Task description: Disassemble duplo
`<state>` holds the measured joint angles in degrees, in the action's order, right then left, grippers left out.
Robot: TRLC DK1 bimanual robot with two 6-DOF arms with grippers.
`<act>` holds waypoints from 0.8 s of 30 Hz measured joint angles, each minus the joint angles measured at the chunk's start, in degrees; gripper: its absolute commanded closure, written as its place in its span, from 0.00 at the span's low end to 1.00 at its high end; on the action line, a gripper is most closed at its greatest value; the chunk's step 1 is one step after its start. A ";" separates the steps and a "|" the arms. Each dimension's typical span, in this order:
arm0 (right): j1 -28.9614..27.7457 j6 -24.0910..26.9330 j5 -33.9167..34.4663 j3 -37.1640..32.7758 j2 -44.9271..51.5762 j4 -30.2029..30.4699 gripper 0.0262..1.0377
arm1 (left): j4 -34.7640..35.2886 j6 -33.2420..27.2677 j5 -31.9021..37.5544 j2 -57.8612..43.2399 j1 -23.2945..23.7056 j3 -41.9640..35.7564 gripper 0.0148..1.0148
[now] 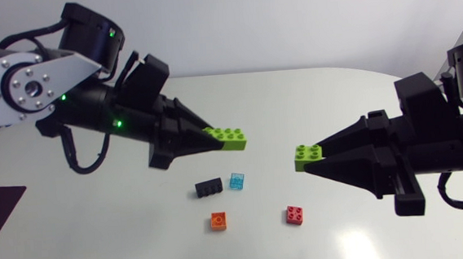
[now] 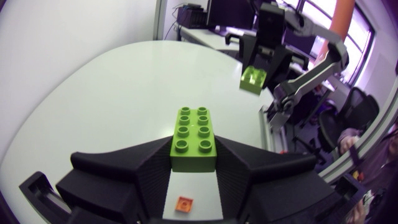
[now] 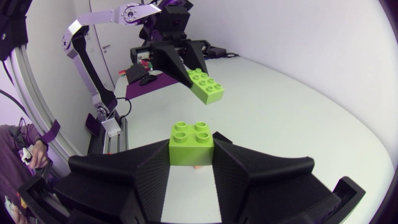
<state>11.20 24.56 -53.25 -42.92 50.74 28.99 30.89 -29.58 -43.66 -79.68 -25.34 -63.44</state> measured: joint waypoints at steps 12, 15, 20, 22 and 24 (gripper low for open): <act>0.00 0.81 3.04 0.00 3.50 -0.90 0.84 | -2.78 -16.76 13.09 3.85 5.49 23.19 0.78; 0.04 0.81 3.48 -0.04 3.50 -0.87 0.84 | -5.68 -17.86 13.73 1.81 6.82 25.57 0.78; 0.50 0.81 4.13 -0.04 3.50 -0.85 0.84 | -11.61 -18.60 14.43 -2.80 7.56 28.61 0.78; 0.72 0.81 4.22 -0.04 3.50 -0.83 0.84 | -14.64 -18.62 15.23 -5.16 7.61 29.05 0.77; 0.85 0.81 4.50 -0.04 3.50 -0.81 0.84 | -17.81 -18.64 14.93 -7.21 7.63 29.42 0.70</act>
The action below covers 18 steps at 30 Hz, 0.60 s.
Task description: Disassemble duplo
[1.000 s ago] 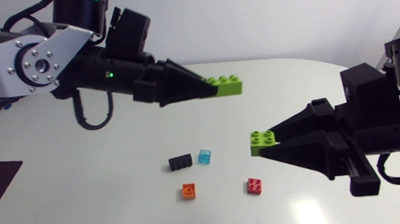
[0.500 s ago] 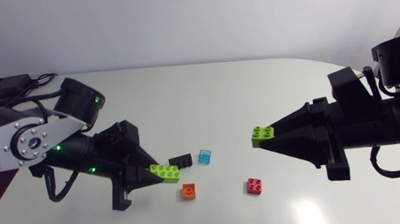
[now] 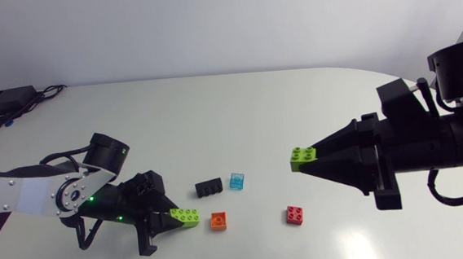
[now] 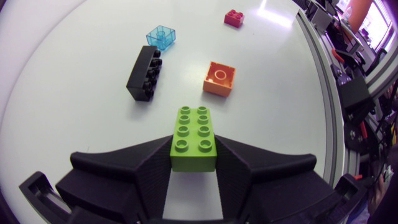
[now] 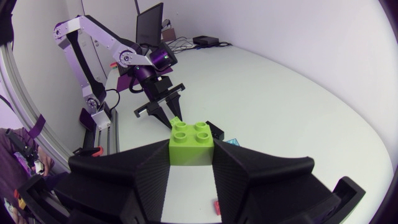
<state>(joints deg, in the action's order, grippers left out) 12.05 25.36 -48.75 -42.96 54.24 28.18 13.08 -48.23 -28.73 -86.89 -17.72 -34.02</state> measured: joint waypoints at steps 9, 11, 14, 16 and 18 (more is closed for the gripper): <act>0.37 1.29 4.28 -0.09 4.04 -2.47 0.84 | -4.76 0.35 2.29 -2.32 -1.05 2.64 0.18; 0.42 1.70 6.10 -0.11 6.75 -4.39 0.83 | -4.15 1.36 2.49 -0.50 -1.25 2.69 0.12; 1.36 1.70 9.64 -0.11 10.84 -7.98 0.83 | -2.80 2.73 2.64 5.25 -2.05 2.64 0.07; 2.75 1.70 11.96 -0.11 13.88 -10.97 0.83 | -1.31 3.54 2.93 8.79 -2.60 2.29 0.07; 4.22 1.68 14.03 -0.11 17.25 -13.77 0.83 | 0.00 4.79 3.39 11.63 -2.91 1.57 0.05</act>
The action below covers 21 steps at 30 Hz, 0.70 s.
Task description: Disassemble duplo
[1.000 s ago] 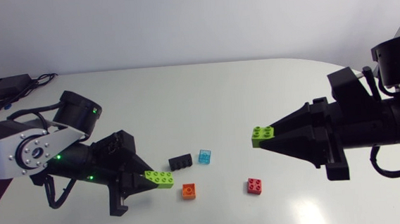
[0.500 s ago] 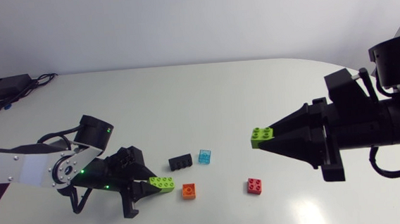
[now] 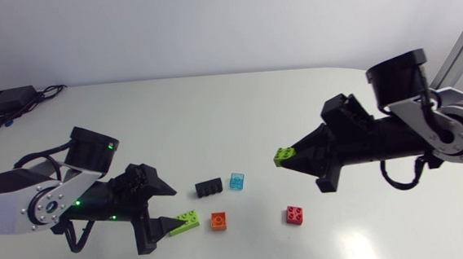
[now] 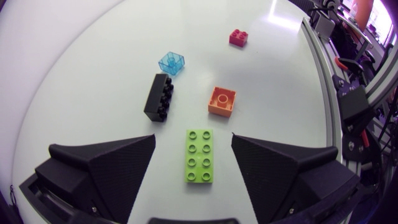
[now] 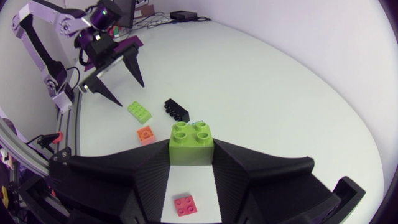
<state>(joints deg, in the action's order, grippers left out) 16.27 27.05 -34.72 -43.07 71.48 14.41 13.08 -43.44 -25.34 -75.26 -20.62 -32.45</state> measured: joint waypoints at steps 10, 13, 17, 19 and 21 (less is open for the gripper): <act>5.33 0.00 7.41 -0.07 16.98 -8.02 0.75 | 0.22 4.92 3.89 5.01 -0.98 -1.38 0.05; 6.78 0.02 9.66 -0.07 19.56 -9.97 0.74 | 0.22 5.86 4.37 5.01 -0.66 -1.38 0.05; 8.24 0.02 11.23 -0.66 23.17 -10.88 0.52 | 0.22 6.86 4.79 5.09 -0.33 -1.38 0.05; 8.72 0.02 11.80 -0.72 24.68 -11.06 0.35 | 0.22 7.26 5.05 5.29 -0.33 -1.38 0.05; 9.38 0.02 12.76 -0.74 25.94 -11.26 0.31 | 0.22 7.50 5.64 5.70 -0.33 -1.38 0.05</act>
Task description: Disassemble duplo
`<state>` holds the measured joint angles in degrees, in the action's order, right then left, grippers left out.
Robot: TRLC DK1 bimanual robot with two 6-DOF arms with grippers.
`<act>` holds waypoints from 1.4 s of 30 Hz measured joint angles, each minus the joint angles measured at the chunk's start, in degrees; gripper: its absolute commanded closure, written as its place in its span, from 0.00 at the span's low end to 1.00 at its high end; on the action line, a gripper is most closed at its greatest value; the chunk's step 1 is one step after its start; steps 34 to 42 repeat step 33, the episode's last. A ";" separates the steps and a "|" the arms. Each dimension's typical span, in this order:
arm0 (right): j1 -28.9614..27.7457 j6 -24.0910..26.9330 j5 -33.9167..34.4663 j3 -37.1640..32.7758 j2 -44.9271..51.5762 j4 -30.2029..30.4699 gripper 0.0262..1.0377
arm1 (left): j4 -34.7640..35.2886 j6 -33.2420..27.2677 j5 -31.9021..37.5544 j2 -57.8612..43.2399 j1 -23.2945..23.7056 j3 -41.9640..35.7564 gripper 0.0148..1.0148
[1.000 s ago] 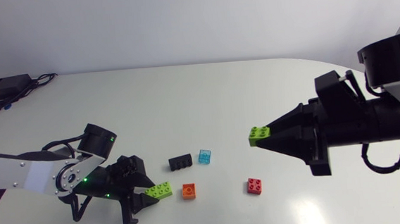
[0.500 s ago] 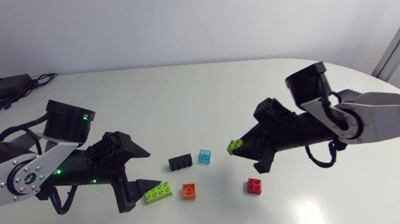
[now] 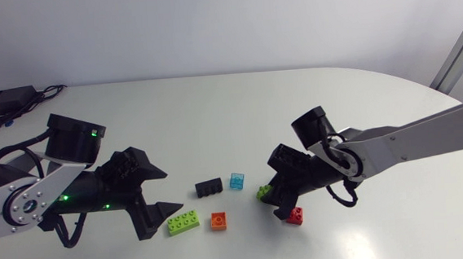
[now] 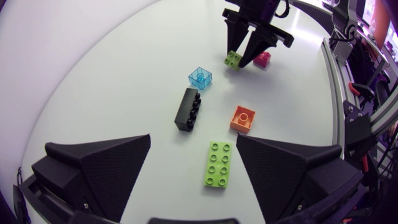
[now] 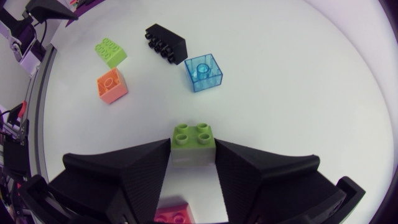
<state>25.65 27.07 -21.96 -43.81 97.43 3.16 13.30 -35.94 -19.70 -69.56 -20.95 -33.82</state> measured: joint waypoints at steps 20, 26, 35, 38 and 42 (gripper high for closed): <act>4.17 -2.69 6.05 0.13 -30.97 19.76 0.08 | 14.95 3.52 5.20 13.27 0.20 -3.69 0.05; 4.33 -7.41 9.05 -1.81 -44.02 34.49 0.08 | 25.07 7.78 5.01 16.96 -1.75 -6.82 0.05; -0.11 -10.32 9.81 -3.63 -54.58 45.42 0.04 | 29.88 11.67 4.72 21.40 -2.14 -7.13 0.05; -0.11 -10.32 9.81 -3.63 -54.58 45.42 0.04 | 29.88 11.67 4.72 21.40 -2.14 -7.13 0.05; -0.11 -10.32 9.81 -3.63 -54.58 45.42 0.04 | 29.88 11.67 4.72 21.40 -2.14 -7.13 0.05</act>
